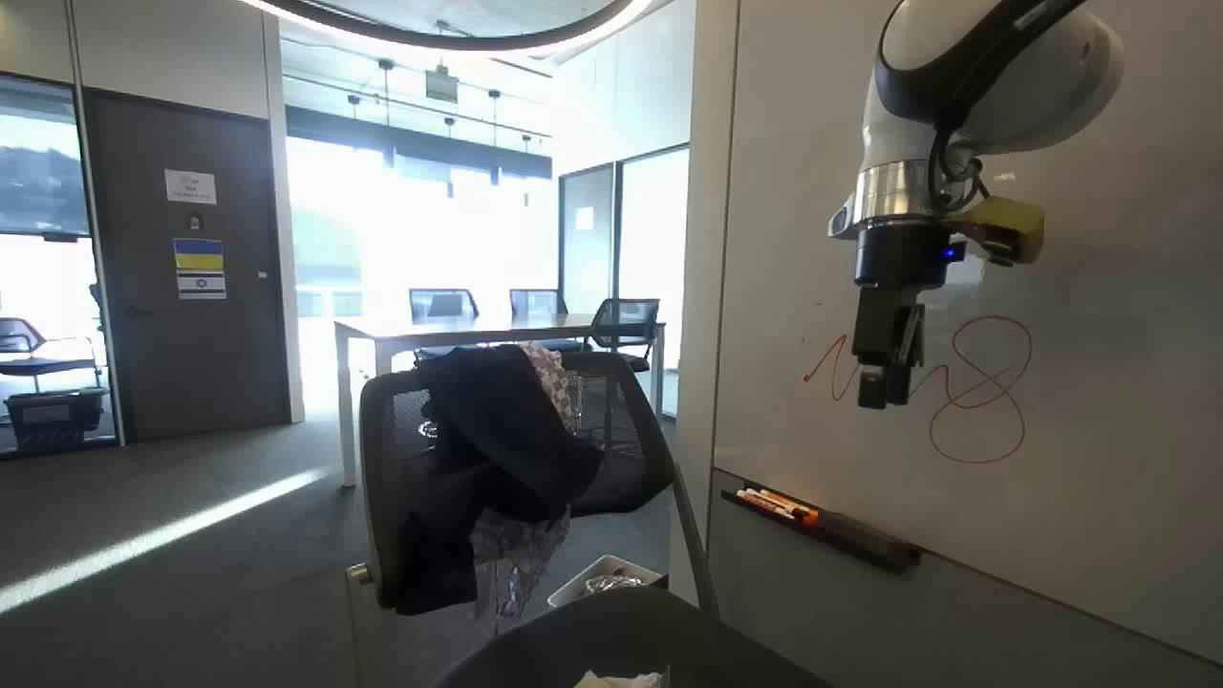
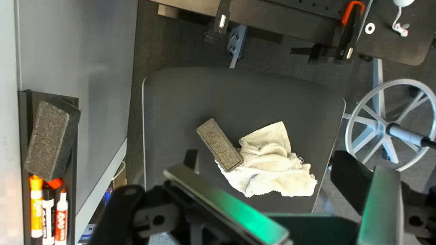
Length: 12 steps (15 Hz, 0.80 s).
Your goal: Put the white cloth on the chair back rest then pick up the whiteboard eraser and erase then drawings on the board
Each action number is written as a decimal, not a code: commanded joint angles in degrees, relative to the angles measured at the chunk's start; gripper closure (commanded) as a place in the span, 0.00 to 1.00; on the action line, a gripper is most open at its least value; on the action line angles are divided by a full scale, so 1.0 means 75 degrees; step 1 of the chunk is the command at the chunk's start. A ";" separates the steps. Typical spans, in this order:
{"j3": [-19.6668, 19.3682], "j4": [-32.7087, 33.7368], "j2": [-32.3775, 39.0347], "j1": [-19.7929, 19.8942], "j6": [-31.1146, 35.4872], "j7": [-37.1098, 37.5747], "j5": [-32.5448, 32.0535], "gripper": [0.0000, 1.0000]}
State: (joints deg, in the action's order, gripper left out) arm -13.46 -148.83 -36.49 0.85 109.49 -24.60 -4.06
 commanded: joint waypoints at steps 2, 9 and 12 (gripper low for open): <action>0.0064 0.0054 -0.0004 0.0069 -0.0011 -0.0033 0.0040 0.00; 0.0017 0.0057 0.0146 0.0044 0.0158 -0.0034 0.0103 0.00; -0.0046 -0.0071 0.0738 -0.0077 0.0892 -0.0089 0.0287 0.00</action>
State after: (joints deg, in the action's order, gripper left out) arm -13.58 -149.15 -35.22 0.92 111.10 -24.48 -3.89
